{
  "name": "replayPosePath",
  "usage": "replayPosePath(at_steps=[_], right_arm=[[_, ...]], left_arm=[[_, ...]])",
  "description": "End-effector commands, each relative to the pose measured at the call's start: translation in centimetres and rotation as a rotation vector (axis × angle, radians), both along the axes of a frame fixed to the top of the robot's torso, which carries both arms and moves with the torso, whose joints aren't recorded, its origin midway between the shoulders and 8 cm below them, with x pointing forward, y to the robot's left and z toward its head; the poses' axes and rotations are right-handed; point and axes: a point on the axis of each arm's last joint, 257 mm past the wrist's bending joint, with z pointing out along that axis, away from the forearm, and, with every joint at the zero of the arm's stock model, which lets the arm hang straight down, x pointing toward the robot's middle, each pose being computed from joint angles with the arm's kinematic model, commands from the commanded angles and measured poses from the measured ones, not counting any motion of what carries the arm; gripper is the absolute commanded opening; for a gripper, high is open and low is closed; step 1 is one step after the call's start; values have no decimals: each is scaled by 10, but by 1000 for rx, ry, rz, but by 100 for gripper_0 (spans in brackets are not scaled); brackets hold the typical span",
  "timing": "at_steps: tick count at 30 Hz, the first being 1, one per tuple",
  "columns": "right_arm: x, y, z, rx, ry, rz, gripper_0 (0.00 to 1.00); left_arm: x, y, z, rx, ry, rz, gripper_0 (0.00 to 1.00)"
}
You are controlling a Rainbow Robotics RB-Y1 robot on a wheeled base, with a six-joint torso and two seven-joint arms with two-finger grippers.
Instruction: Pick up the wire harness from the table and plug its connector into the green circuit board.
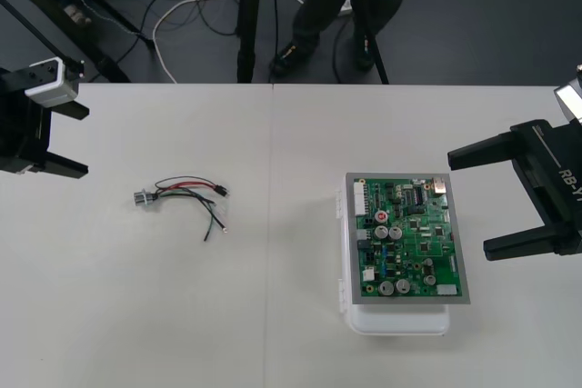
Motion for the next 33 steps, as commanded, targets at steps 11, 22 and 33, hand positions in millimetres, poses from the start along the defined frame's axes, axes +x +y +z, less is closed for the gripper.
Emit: replayPosePath(at_steps=[11, 22, 33], right_arm=[[4, -9, 13, -27, -34, -12, 100], [4, -9, 13, -27, -34, -12, 100], [4, -9, 13, -27, -34, -12, 100]], left_arm=[[-7, -8, 7, 15, -16, -65, 90], [-7, -8, 7, 15, -16, -65, 90], [-7, -8, 7, 15, -16, -65, 90]])
